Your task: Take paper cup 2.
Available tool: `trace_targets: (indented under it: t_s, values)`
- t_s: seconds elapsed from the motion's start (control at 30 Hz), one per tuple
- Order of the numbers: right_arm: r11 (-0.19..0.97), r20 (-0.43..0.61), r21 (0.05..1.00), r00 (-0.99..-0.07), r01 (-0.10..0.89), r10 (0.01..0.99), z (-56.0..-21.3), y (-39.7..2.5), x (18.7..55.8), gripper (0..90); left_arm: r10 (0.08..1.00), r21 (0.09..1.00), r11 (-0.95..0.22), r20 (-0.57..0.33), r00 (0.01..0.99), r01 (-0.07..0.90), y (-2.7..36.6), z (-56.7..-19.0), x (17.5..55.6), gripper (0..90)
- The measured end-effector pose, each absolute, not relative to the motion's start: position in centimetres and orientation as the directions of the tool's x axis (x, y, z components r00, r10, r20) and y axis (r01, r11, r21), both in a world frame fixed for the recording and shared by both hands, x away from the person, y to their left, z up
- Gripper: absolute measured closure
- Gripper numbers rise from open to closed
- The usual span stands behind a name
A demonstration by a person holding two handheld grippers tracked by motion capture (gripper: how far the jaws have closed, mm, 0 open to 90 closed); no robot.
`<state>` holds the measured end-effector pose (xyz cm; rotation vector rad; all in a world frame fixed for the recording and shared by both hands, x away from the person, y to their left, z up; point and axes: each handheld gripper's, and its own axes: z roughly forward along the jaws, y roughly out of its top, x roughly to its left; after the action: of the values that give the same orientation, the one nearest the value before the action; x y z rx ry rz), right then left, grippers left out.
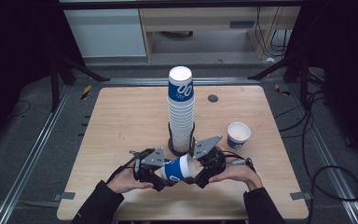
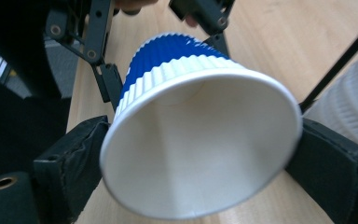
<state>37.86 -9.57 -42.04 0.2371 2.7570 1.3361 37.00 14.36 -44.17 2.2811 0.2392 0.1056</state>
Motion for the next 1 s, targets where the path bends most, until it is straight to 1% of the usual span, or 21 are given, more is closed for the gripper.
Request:
trace_targets:
  t_s: [0.17,0.37,0.43,0.57,0.73,1.0]
  values:
    - [0.537,0.01,0.833,-0.975,0.13,0.22,-41.1,-10.6,38.1,7.3,0.225,0.764,-0.627,-0.007,0.974,0.151,15.0,-44.0,37.3,25.9]
    - [0.447,0.015,0.881,-0.954,0.153,0.299,-40.3,-12.3,38.5,7.5,0.285,0.8,-0.572,-0.016,0.958,0.183,16.2,-43.5,37.8,25.9]
    - [0.425,0.026,0.89,-0.95,0.164,0.311,-40.2,-12.7,38.6,7.2,0.305,0.814,-0.55,-0.015,0.952,0.189,16.6,-43.3,37.9,25.9]
    - [0.398,0.053,0.9,-0.951,0.177,0.303,-40.2,-13.0,38.6,7.0,0.34,0.845,-0.496,-0.021,0.94,0.199,17.2,-42.7,38.0,26.0]
    - [0.394,0.072,0.899,-0.951,0.192,0.3,-40.6,-12.8,38.6,6.8,0.345,0.891,-0.409,-0.051,0.937,0.199,17.8,-42.3,38.0,26.0]
    - [0.364,0.112,0.909,-0.959,0.206,0.261,-40.7,-12.1,38.4,7.4,0.32,0.904,-0.39,-0.047,0.946,0.177,16.9,-42.4,37.5,26.0]
